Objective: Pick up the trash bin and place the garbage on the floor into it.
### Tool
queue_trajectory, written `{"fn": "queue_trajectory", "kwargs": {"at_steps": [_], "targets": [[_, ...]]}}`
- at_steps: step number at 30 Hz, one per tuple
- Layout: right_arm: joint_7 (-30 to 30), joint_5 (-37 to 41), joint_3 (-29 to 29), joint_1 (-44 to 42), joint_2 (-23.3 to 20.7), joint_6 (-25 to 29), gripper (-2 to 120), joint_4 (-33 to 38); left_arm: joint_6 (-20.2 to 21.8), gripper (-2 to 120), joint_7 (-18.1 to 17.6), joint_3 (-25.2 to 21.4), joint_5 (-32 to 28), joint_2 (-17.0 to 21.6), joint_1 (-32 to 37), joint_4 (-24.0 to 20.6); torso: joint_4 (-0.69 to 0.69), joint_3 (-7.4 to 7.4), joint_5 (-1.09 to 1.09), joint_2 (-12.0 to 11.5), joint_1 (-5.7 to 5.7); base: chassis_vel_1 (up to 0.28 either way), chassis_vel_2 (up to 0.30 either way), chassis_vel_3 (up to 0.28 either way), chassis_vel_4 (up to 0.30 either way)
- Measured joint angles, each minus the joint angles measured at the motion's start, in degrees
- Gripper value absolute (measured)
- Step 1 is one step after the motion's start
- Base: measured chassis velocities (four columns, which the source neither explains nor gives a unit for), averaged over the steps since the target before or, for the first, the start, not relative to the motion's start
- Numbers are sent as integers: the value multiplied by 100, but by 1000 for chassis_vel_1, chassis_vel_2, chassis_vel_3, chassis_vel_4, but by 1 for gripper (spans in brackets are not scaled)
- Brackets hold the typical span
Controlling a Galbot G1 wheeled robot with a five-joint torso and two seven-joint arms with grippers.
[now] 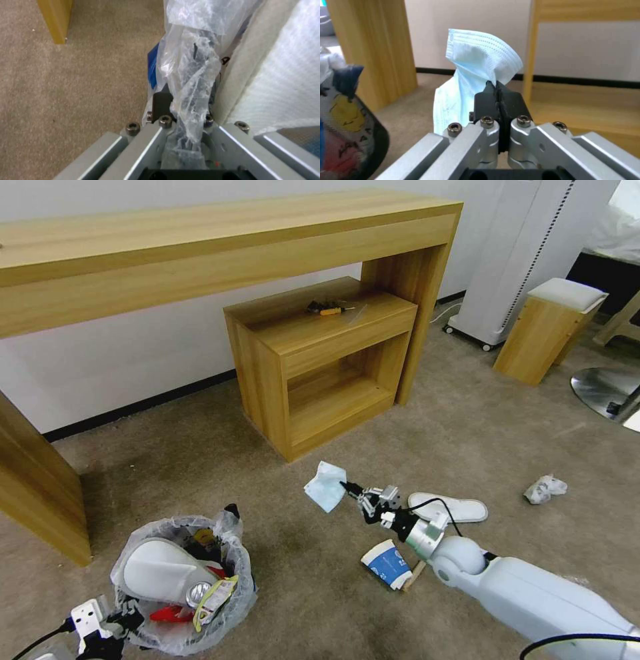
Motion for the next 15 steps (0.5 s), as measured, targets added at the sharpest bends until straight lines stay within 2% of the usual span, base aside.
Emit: {"fn": "queue_trajectory", "kwargs": {"at_steps": [4, 6, 7, 10, 15], "targets": [[-61, 88, 270, -32, -329, 15, 0, 266, 0, 0, 6, 0, -6, 53, -12, -34, 0, 0, 0, 0, 0, 0, 0, 0, 0], [-90, 172, 501, -108, -518, 8, 0, 616, 0, 0, 32, 29, 27, 69, -34, -47, -1, 0, 0, 0, 0, 0, 0, 0, 0], [-90, 172, 501, -108, -518, 8, 0, 616, 0, 0, 32, 29, 27, 69, -34, -47, -1, 0, 0, 0, 0, 0, 0, 0, 0], [-125, 208, 628, -150, -672, -46, 0, 1189, 1, 0, 66, 105, 118, 52, -51, -56, -1, 0, -1, 0, 0, 0, 0, 0, 0], [-79, 248, 517, -61, -712, -163, 0, 1794, 3, 0, 93, 154, 255, 6, -22, -57, -1, 0, -1, 0, 0, 0, 0, 0, 0]]}}
